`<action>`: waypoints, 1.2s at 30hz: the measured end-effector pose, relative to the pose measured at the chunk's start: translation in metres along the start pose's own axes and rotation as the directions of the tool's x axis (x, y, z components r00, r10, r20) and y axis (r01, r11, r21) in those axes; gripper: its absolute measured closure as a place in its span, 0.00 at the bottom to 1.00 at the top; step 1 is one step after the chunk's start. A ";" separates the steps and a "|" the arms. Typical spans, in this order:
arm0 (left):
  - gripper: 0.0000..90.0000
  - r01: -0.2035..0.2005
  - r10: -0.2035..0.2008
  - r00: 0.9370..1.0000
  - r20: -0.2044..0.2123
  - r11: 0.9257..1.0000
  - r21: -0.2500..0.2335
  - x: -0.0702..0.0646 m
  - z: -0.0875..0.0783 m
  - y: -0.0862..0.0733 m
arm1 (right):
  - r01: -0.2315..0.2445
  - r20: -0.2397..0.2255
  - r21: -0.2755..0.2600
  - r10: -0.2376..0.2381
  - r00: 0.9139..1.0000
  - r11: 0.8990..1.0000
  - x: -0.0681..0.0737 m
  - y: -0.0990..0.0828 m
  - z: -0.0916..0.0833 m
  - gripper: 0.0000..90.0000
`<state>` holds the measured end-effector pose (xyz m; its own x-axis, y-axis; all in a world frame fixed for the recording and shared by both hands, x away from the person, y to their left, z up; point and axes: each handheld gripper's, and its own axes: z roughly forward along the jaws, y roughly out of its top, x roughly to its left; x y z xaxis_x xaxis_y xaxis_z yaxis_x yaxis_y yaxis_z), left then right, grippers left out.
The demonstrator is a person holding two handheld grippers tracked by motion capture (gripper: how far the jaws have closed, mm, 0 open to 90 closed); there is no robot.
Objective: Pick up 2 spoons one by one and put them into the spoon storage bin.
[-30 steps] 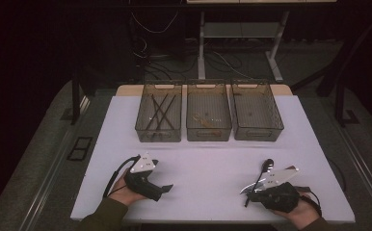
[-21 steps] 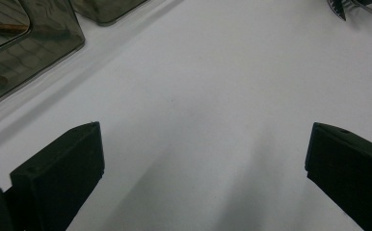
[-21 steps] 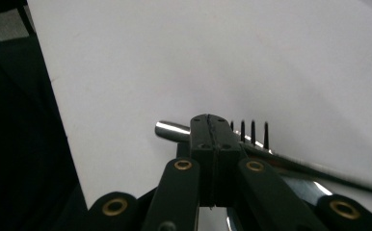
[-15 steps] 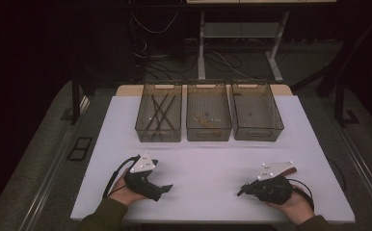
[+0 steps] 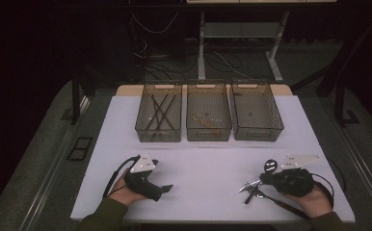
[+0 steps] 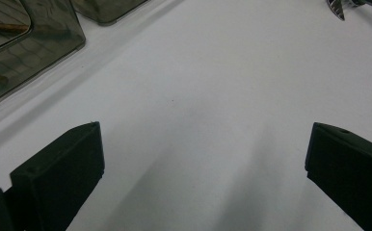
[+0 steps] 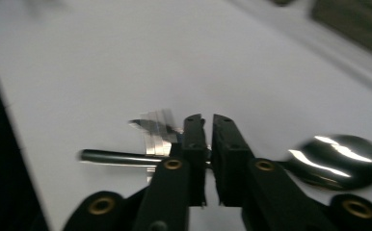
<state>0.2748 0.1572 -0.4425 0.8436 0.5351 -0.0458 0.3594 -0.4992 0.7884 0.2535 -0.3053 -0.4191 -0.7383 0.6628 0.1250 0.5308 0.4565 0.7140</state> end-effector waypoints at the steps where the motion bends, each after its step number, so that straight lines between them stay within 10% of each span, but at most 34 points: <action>1: 0.00 0.000 0.000 1.000 0.000 1.000 -0.001 0.000 0.000 0.000 | -0.027 0.023 -0.003 0.027 0.999 1.000 -0.006 0.000 -0.003 0.84; 11: 0.00 0.003 -0.003 1.000 0.001 1.000 0.005 0.000 0.001 0.000 | -0.217 0.135 -0.001 0.215 0.967 0.976 -0.069 0.001 0.001 0.63; 17: 0.00 -0.001 0.001 1.000 0.004 1.000 0.008 0.000 0.001 0.000 | -0.217 0.095 0.075 0.210 0.973 0.973 -0.074 -0.002 0.021 0.67; 36: 0.00 -0.003 0.003 1.000 0.004 1.000 0.009 0.000 0.001 0.000 | -0.262 0.013 -0.027 0.263 0.965 0.965 -0.082 -0.006 0.003 0.97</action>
<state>0.2750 0.1568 -0.4428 0.8460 0.5312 -0.0457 0.3604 -0.5067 0.7832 0.3117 -0.3606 -0.4361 -0.5675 0.7672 0.2990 0.6941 0.2504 0.6749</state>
